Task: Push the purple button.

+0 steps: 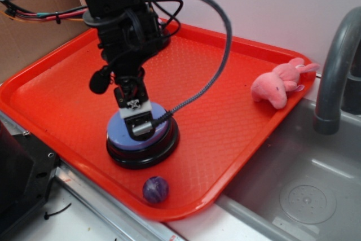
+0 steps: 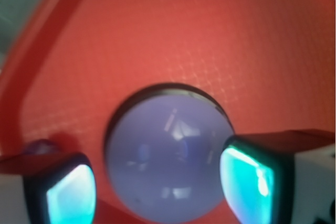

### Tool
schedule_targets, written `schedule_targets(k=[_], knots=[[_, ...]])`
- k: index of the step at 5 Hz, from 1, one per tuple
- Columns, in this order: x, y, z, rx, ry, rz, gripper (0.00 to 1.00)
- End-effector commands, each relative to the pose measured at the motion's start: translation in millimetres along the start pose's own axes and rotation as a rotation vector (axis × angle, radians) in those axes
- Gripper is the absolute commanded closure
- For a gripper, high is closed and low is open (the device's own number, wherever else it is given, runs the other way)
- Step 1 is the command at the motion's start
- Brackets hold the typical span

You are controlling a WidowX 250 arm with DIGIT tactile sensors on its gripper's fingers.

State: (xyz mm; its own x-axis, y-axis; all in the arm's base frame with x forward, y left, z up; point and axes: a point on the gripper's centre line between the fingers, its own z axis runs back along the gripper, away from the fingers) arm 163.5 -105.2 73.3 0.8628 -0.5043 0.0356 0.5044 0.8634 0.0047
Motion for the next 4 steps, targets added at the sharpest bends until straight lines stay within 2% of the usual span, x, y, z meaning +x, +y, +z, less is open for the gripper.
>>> schedule_targets(k=[1,3,4], knots=[[-5,3,-20,-0.03,-0.015,-0.008,0.0],[6,2,-9,-0.017,-0.025,-0.028,0.0],[17,6,21,-0.018,-0.065,0.01,0.0]])
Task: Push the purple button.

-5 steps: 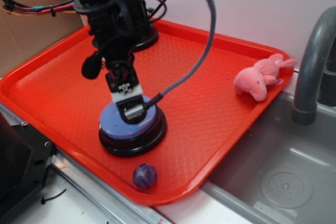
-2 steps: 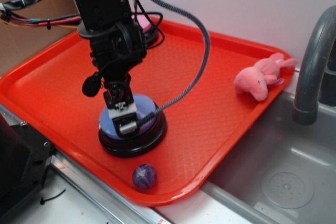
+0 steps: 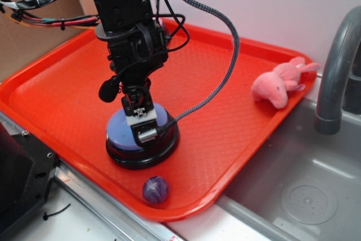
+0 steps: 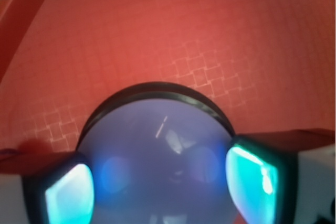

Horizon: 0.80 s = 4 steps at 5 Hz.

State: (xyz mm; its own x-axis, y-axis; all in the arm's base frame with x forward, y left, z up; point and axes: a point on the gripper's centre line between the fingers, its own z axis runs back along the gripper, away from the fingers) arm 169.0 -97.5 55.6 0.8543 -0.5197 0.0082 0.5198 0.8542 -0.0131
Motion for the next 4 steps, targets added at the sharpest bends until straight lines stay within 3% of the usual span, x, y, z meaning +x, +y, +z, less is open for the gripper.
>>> schedule_targets(k=[1,4], knots=[[19,5,50,-0.072,-0.137,0.074,0.0],[17,8,56,-0.033,-0.112,0.048,0.0]])
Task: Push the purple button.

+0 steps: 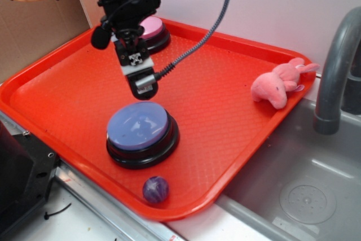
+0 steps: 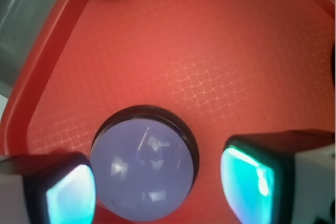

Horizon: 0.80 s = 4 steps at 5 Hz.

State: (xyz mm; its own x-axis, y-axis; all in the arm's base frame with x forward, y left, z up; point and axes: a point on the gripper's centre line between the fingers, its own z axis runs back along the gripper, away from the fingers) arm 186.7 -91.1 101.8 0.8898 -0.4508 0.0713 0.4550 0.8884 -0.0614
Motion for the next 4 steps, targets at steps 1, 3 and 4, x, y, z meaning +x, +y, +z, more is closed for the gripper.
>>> schedule_targets(k=[1,3,4], knots=[[2,-6,14,0.035,-0.042,-0.022,0.0],[-4,-8,48,0.117,-0.005,0.008,0.0],[-3,-11,60,0.089,-0.011,0.011,0.0]])
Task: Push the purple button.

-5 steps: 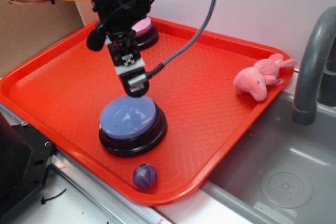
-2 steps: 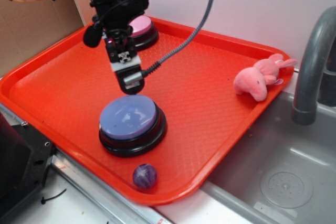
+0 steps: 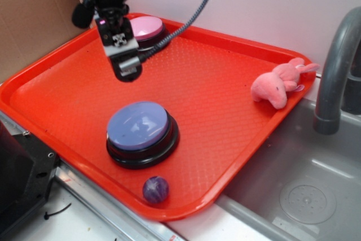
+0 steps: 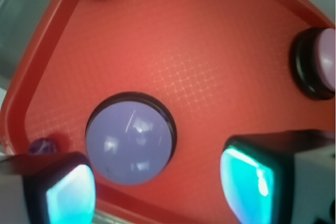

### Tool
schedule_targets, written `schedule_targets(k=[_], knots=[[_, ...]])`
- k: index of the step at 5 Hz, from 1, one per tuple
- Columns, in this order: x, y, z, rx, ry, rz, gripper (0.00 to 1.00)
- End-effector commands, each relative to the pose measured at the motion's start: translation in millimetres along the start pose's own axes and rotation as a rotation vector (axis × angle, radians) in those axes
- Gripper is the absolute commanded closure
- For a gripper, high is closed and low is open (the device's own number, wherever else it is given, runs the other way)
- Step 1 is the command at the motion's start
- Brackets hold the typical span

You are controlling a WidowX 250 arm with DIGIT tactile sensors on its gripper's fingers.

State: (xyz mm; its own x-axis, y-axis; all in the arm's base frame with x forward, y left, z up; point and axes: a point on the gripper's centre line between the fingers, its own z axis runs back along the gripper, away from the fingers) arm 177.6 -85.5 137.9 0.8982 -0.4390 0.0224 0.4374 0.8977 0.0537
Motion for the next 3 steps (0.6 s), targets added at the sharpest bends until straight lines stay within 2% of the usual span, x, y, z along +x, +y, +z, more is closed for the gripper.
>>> schedule_targets(k=[1,2,3], knots=[[4,-8,31,-0.038,-0.05,-0.022,0.0],[2,-10,41,-0.021,-0.072,-0.021,0.0],[-4,-8,45,-0.034,-0.109,-0.003,0.0]])
